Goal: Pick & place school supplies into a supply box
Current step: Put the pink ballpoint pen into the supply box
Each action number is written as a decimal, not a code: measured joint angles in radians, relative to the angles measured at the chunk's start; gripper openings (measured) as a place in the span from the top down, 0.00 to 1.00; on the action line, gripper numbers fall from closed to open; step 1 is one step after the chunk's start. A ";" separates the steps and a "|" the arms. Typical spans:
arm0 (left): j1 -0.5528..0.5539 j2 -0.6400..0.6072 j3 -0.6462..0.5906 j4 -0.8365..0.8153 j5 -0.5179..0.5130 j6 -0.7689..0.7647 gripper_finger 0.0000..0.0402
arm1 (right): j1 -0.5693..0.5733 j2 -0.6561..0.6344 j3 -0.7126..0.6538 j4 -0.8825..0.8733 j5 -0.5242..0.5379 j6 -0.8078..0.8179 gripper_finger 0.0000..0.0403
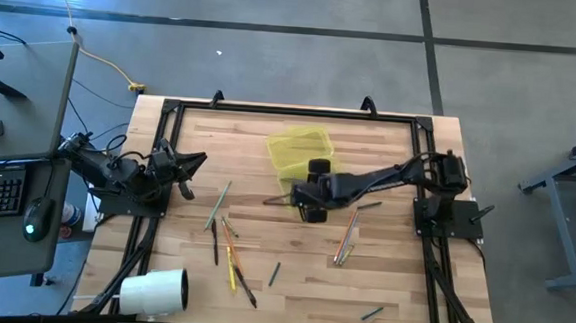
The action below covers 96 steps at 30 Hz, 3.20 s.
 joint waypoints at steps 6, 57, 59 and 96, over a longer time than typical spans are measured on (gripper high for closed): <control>0.000 0.000 0.000 -0.004 0.000 0.007 0.82 | 0.111 0.019 0.000 -0.005 0.181 0.028 0.65; 0.001 0.092 -0.002 0.219 0.193 -0.046 0.82 | 0.089 0.067 0.000 0.215 0.154 0.317 0.65; 0.001 0.160 -0.003 0.240 0.159 -0.090 0.82 | 0.086 0.067 0.000 0.251 0.168 0.254 0.65; 0.393 1.629 0.612 0.469 0.791 -0.206 0.82 | 0.131 0.066 0.091 -0.001 0.187 0.412 0.65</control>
